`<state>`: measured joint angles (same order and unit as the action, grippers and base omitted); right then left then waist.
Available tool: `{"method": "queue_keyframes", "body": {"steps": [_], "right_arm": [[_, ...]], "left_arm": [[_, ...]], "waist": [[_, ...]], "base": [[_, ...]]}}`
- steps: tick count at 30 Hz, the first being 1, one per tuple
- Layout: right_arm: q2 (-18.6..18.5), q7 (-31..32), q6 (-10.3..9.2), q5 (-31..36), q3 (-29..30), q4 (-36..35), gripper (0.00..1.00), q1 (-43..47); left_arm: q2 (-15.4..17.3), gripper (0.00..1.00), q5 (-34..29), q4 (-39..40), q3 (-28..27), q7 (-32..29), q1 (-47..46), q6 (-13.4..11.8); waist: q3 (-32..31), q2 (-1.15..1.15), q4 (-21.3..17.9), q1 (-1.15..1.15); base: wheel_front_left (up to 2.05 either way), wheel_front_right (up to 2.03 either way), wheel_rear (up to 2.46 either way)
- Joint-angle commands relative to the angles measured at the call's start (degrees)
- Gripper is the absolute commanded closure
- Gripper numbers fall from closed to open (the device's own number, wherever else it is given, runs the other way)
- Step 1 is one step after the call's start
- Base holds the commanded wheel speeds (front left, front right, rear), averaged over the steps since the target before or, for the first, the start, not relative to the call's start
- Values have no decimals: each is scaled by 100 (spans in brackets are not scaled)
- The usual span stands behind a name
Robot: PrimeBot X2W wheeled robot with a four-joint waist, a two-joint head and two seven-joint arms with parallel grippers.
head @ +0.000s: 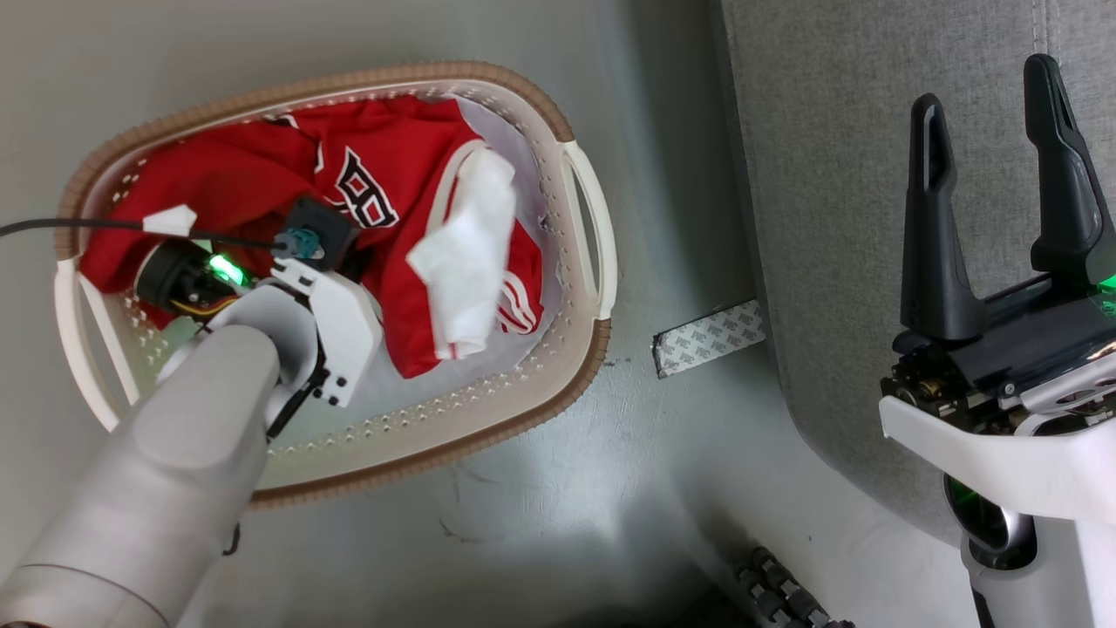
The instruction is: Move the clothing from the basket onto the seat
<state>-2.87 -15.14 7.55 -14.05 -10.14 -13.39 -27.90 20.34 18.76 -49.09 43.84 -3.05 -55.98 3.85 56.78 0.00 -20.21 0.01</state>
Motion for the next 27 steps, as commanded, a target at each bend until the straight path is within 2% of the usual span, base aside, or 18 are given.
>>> {"method": "queue_keyframes", "body": {"steps": [1, 6, 17, 27], "right_arm": [[-3, -1, -13, 6, 38, -3, 0, 47], [-3, -1, -13, -13, 129, 163, 0, 49], [-6, -1, -13, 144, 409, 614, 0, 261], [-9, -1, -13, 324, 690, 1130, 0, 749]], "left_arm": [[-4, 100, 51, -45, 3, 98, -45, 45], [-197, 100, 244, -22, 16, 386, 79, 155], [-712, 100, 598, 132, 49, 847, 498, 242], [-1125, 100, 996, 380, -12, 1169, 1126, 219]], "waist": [[-32, 0, 4, -1], [-339, 0, 142, -1], [-1436, 0, 690, -1], [-2812, 0, 1311, -1]], "base": [[0, 0, 0], [0, 0, 0], [0, 0, 0], [0, 0, 0]]}}
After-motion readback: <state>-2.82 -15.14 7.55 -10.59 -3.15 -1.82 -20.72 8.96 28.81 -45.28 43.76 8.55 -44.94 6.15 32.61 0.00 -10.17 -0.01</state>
